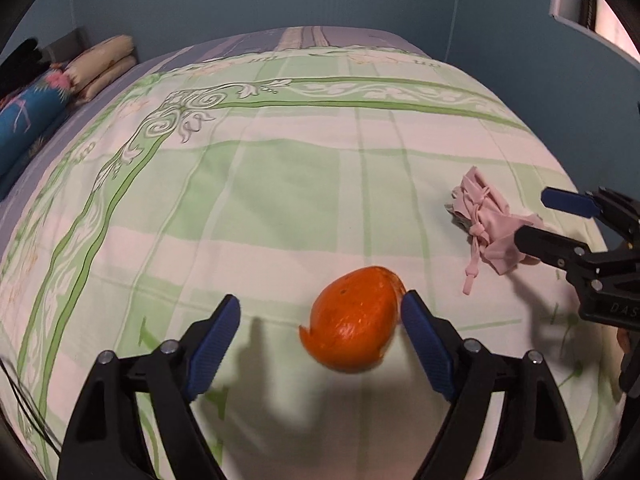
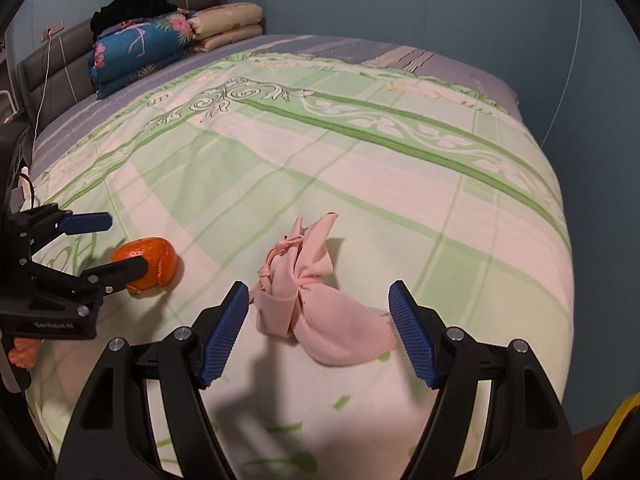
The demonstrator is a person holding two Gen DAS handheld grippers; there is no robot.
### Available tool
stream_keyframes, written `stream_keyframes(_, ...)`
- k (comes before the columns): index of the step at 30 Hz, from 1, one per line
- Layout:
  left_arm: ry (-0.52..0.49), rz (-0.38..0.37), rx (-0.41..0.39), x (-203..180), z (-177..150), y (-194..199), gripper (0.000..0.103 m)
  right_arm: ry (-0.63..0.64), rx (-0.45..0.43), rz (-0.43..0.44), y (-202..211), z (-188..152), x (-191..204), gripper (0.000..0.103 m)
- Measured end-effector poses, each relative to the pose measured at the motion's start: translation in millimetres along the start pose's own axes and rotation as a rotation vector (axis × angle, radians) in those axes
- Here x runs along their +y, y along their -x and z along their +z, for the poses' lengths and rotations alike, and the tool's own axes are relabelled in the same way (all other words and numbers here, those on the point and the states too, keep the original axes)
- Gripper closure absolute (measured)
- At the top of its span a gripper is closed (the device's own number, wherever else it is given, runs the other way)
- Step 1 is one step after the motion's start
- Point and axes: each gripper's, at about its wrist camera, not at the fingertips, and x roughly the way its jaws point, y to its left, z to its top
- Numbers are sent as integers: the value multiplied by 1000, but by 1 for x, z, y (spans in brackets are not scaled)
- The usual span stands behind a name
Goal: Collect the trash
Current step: 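Grasp the orange peel with the left tool while the right tool grasps the pink cloth, then carry the orange peel and pink cloth with both tools over the yellow bin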
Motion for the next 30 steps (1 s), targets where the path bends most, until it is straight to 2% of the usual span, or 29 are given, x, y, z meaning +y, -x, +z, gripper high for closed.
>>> stream_keyframes(4, -25, -46, 23, -5, 4, -11, 43, 4, 25, 4, -14, 2, -2, 36)
stream_keyframes(6, -55, -47, 36, -12, 1, -18, 60, 14, 49, -3, -24, 1, -3, 48)
stream_keyframes(7, -64, -47, 39, -14, 0, -20, 60, 14, 49, -3, -24, 1, -3, 56)
stream_keyframes(9, -90, -37, 24, -19, -3, -20, 66, 15, 53, 8, -28, 1, -3, 65)
stream_keyframes(10, -92, -37, 21, -19, -3, -19, 67, 18, 47, 4, -27, 1, -2, 73)
stream_keyframes(13, -80, -68, 13, -16, -1, -13, 72, 14, 33, 3, -25, 3, 0, 82)
stream_keyframes(21, -23, -88, -46, 5, 8, 19, 73, -16, -49, 8, 13, 14, -7, 84)
stream_keyframes(30, 33, -64, -174, 4, 18, 89, 73, -93, -184, 36, 99, 14, -23, 84)
